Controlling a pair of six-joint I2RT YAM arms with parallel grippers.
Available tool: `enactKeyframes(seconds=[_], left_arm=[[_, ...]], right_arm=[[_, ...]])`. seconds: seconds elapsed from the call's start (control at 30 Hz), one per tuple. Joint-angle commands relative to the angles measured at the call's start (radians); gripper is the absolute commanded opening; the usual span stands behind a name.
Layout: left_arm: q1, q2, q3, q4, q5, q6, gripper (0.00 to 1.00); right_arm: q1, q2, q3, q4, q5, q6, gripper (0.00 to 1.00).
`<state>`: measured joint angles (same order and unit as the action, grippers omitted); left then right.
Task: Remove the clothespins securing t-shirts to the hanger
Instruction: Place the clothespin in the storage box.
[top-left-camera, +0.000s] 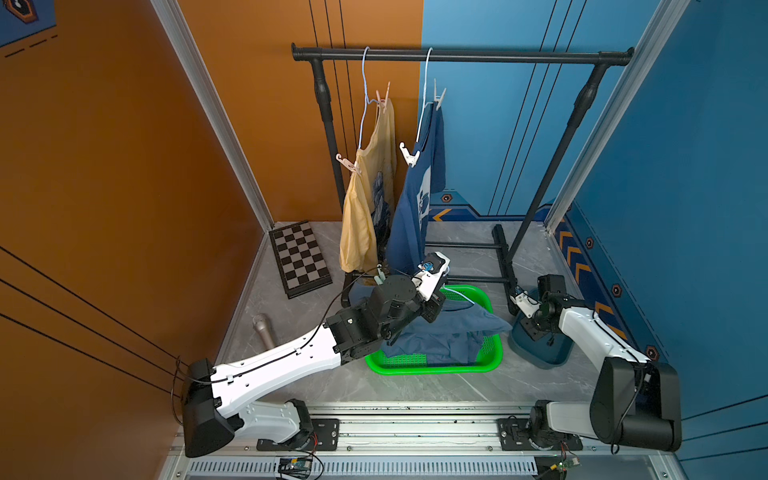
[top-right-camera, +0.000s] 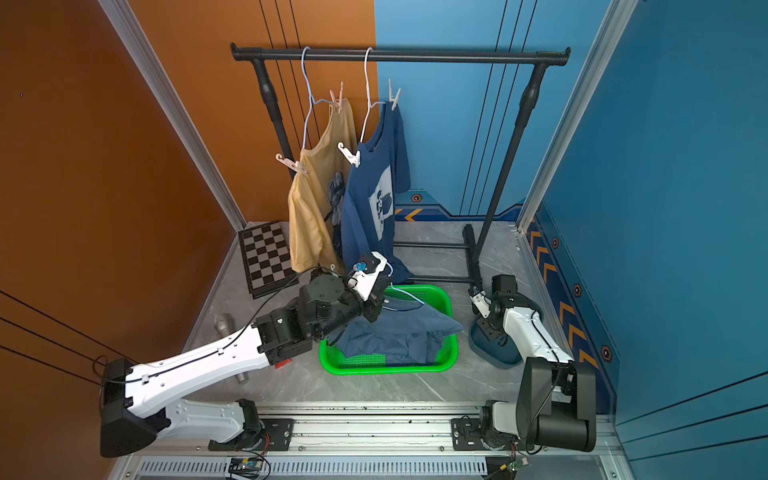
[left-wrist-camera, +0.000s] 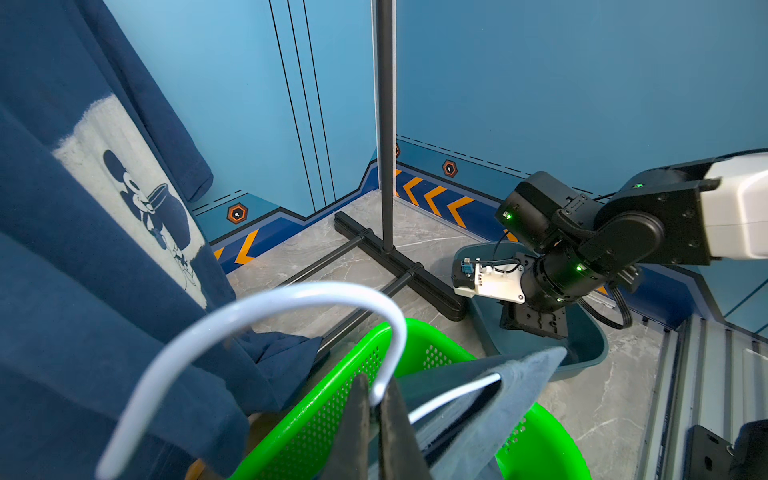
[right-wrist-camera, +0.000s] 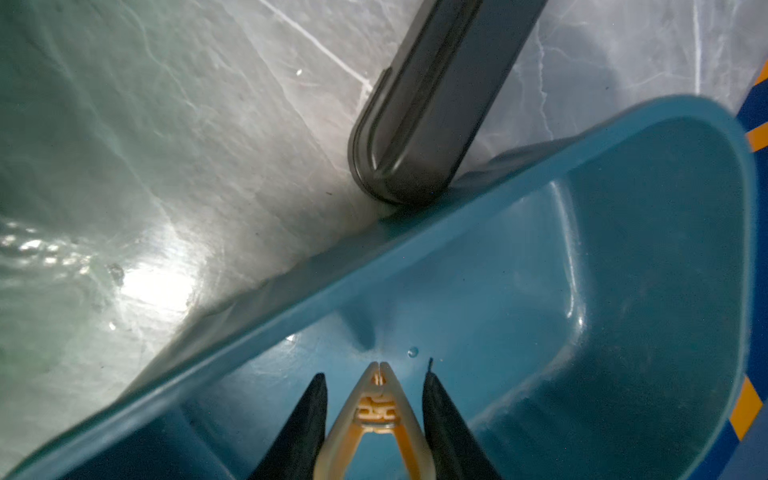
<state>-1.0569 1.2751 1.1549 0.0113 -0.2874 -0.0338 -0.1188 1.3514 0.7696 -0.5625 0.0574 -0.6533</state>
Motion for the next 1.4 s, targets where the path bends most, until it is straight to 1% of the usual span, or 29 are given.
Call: enactKeyframes(seconds=[0.0, 0.4, 0.57, 0.6, 0.67, 0.73, 0.9, 1.07, 1.13, 1.27, 1.33, 1.37], left_arm=[[-0.003, 0.007, 0.034, 0.027, 0.012, -0.005, 0.00], [0.003, 0.000, 0.030, 0.006, 0.008, -0.007, 0.00], [0.004, -0.009, 0.033, -0.009, 0.004, -0.006, 0.00], [0.005, -0.010, 0.035, -0.015, 0.003, -0.007, 0.00], [0.005, -0.015, 0.039, -0.027, 0.001, -0.007, 0.00], [0.003, -0.022, 0.040, -0.032, -0.001, -0.008, 0.00], [-0.005, -0.043, 0.058, -0.088, -0.018, -0.010, 0.00], [-0.022, -0.059, 0.069, -0.103, -0.039, -0.012, 0.00], [-0.029, -0.059, 0.078, -0.104, -0.039, -0.017, 0.00], [-0.050, -0.051, 0.106, -0.105, -0.034, -0.020, 0.00], [-0.060, -0.047, 0.117, -0.105, -0.033, -0.023, 0.00], [-0.065, -0.044, 0.125, -0.105, -0.033, -0.022, 0.00]], right_arm=[[-0.004, 0.015, -0.005, 0.016, -0.001, 0.021, 0.38], [0.020, 0.084, 0.001, 0.035, -0.016, 0.021, 0.40], [0.036, 0.089, 0.017, 0.032, -0.001, 0.023, 0.50], [0.036, 0.081, 0.020, 0.029, 0.004, 0.026, 0.54], [0.037, 0.057, 0.025, 0.019, 0.014, 0.038, 0.60], [0.036, 0.006, 0.021, 0.016, 0.024, 0.060, 0.63], [0.034, -0.154, 0.007, -0.020, 0.057, 0.118, 0.65], [0.042, -0.280, 0.031, -0.087, 0.092, 0.091, 0.67], [0.045, -0.319, 0.064, -0.104, 0.117, 0.080, 0.68], [0.055, -0.354, 0.159, -0.126, 0.101, 0.083, 0.69], [0.077, -0.368, 0.227, -0.144, 0.067, 0.111, 0.69], [0.086, -0.384, 0.263, -0.152, 0.027, 0.133, 0.69]])
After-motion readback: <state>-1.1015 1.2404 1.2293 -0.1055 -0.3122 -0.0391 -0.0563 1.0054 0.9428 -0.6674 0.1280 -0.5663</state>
